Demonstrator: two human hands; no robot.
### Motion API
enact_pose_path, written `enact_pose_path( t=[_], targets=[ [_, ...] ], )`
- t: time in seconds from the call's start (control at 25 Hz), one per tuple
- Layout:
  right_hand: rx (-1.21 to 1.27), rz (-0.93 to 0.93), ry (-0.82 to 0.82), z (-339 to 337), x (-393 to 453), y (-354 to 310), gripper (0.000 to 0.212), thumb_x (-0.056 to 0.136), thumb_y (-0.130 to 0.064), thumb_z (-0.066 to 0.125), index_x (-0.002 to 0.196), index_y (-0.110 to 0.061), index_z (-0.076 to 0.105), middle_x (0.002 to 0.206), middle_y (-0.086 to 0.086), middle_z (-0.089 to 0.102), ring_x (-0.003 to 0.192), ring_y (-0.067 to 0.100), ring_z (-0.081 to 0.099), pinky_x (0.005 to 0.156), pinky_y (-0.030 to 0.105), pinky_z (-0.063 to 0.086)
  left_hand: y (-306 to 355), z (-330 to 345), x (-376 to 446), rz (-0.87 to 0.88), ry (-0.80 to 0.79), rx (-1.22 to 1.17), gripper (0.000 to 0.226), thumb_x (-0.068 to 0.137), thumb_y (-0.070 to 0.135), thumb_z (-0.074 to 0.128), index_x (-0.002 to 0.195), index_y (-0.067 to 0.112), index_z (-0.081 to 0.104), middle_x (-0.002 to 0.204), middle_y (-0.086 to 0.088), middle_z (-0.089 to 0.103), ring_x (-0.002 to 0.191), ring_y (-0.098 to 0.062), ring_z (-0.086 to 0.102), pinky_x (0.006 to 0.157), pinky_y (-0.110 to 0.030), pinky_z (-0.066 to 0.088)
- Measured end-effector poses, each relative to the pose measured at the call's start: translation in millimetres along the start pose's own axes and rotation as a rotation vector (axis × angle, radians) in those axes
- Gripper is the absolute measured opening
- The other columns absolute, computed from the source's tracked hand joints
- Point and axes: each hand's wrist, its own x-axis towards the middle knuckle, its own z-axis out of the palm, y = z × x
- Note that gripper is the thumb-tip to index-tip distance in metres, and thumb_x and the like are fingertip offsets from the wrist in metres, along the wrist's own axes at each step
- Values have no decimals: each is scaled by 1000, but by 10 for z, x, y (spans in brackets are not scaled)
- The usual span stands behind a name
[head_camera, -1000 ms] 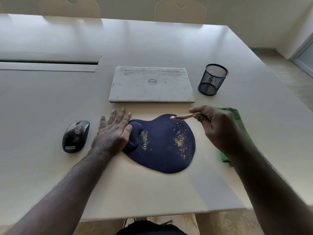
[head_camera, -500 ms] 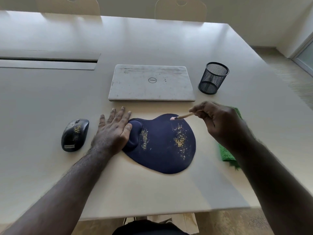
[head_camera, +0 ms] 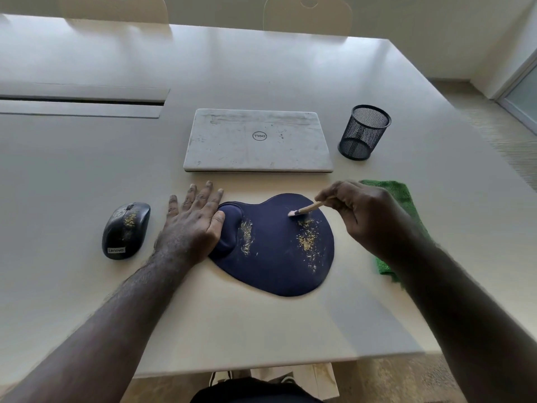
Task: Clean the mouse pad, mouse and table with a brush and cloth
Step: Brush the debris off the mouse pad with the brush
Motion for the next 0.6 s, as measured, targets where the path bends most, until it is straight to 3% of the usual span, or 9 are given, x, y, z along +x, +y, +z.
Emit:
enact_pose_path(
  t=[0.16, 0.36, 0.48, 0.6],
  targets=[
    [6, -15, 23, -80, -8, 54, 15, 93, -13, 60, 102, -14, 71, 94, -10, 71, 81, 7, 69, 75, 29, 57, -7, 21, 9, 12, 3, 29, 56, 100, 38, 20, 155, 33, 7, 162, 12, -5, 149, -14, -7, 118, -45, -10],
    [24, 18, 41, 80, 41, -1, 15, 93, -5, 64, 105, -8, 73, 99, -4, 72, 86, 12, 70, 79, 35, 58, -10, 25, 6, 14, 2, 44, 56, 100, 37, 20, 155, 33, 5, 162, 11, -6, 149, -15, -8, 117, -45, -9],
    [37, 2, -3, 38, -25, 6, 13, 93, -8, 64, 103, -11, 72, 96, -15, 65, 83, 3, 66, 78, 29, 57, 9, 24, 5, 5, 0, 42, 56, 100, 37, 20, 154, 33, 5, 162, 11, -6, 149, -16, -8, 118, -46, -9],
    [19, -17, 8, -92, -60, 17, 14, 93, -12, 60, 102, -15, 71, 93, -15, 67, 81, 2, 66, 77, 21, 55, 15, 30, 2, -5, 0, 46, 57, 99, 37, 19, 154, 33, 5, 162, 11, -6, 149, -15, -9, 118, -46, -10]
  ],
)
